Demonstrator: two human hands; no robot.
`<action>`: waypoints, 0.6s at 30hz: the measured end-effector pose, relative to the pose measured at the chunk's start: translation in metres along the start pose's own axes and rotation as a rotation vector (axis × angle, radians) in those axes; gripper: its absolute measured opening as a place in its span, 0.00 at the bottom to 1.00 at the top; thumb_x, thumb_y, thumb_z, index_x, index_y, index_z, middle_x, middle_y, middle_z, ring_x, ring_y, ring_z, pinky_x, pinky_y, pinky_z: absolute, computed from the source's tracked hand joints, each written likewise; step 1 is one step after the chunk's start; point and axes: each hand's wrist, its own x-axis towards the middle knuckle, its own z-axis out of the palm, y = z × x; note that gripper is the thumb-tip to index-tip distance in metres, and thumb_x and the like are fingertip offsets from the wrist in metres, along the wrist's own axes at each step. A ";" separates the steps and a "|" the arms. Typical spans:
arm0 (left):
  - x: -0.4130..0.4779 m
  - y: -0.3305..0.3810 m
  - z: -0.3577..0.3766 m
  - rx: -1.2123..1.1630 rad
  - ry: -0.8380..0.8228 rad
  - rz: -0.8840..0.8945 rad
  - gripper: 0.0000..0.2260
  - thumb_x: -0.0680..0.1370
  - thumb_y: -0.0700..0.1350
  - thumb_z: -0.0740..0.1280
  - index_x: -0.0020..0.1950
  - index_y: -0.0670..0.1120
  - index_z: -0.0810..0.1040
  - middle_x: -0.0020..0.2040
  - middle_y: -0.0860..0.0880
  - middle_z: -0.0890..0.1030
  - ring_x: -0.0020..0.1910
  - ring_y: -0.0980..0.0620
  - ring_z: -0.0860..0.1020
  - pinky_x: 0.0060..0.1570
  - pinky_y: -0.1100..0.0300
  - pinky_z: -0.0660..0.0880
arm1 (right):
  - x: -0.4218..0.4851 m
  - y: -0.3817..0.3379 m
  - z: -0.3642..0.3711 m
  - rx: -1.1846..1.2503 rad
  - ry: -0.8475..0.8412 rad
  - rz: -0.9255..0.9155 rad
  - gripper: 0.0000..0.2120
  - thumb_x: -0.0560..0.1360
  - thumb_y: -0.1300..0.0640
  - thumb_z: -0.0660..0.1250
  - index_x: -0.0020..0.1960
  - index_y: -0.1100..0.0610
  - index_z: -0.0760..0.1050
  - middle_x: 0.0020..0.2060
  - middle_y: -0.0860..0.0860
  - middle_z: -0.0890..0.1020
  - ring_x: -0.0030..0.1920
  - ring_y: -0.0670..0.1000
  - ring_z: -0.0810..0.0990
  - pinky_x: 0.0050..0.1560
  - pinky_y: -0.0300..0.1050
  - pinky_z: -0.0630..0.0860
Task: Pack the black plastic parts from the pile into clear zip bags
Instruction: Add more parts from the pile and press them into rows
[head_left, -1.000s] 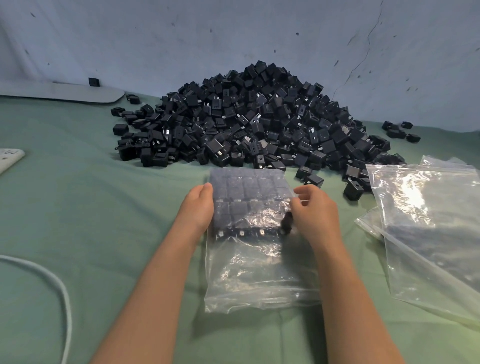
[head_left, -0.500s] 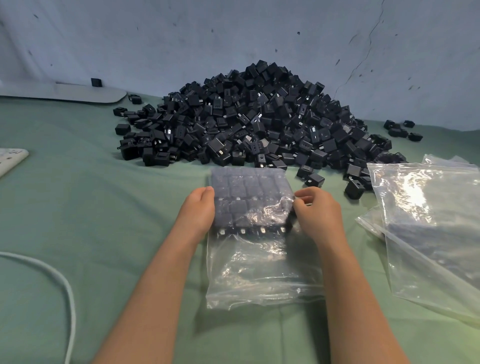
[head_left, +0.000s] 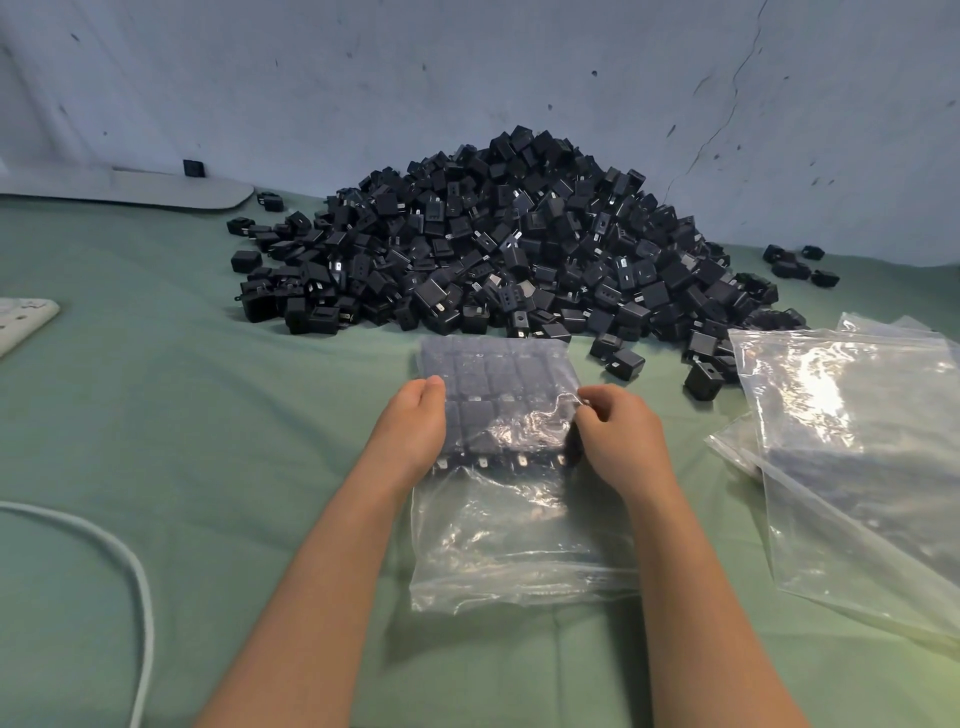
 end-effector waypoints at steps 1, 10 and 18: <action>0.001 0.000 0.000 0.001 0.002 0.004 0.13 0.83 0.51 0.51 0.55 0.48 0.73 0.50 0.52 0.75 0.51 0.54 0.72 0.50 0.62 0.63 | 0.000 0.000 0.000 -0.002 0.000 -0.002 0.16 0.78 0.60 0.60 0.65 0.58 0.75 0.60 0.53 0.80 0.61 0.53 0.76 0.59 0.42 0.68; 0.005 0.001 -0.005 0.012 0.030 0.024 0.13 0.83 0.49 0.51 0.53 0.46 0.72 0.50 0.50 0.74 0.50 0.53 0.71 0.48 0.61 0.63 | 0.001 0.001 0.001 0.020 0.019 0.020 0.15 0.77 0.59 0.62 0.64 0.56 0.76 0.57 0.52 0.81 0.57 0.51 0.77 0.54 0.40 0.69; 0.001 0.002 -0.003 -0.014 0.000 0.006 0.14 0.83 0.50 0.51 0.58 0.48 0.73 0.55 0.52 0.74 0.54 0.54 0.71 0.54 0.62 0.63 | -0.001 0.000 -0.001 0.041 0.024 0.047 0.12 0.77 0.58 0.63 0.59 0.55 0.77 0.53 0.51 0.82 0.52 0.51 0.79 0.54 0.47 0.75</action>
